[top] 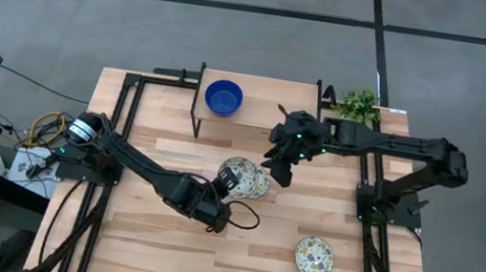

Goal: Pick & Place Mini bowls
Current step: Put the bottom left yellow patterned bowl on the shelf

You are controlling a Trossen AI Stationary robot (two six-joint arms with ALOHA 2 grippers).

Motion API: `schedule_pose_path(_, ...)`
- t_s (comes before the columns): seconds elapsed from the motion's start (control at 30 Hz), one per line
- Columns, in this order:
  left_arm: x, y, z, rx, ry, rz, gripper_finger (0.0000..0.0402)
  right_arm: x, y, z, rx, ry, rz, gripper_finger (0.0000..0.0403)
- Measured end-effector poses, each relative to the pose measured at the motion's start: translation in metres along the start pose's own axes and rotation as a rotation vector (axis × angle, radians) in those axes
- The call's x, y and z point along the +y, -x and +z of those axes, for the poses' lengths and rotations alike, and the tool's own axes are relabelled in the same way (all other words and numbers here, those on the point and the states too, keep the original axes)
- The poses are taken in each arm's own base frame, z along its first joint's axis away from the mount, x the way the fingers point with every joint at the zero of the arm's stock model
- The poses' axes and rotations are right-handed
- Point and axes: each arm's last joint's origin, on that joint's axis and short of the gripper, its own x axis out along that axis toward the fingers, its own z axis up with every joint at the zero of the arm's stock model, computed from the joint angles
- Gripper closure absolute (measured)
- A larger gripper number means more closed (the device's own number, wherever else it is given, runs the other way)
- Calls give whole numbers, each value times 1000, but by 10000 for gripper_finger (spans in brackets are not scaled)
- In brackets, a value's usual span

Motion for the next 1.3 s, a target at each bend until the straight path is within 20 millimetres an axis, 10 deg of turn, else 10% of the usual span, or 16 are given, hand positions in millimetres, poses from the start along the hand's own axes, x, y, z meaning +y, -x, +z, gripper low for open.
schedule_pose_path(1.3, 13, -5, 4, -58, 39, 65, 392, 1, -12, 10, 64, -32, -106, 259)
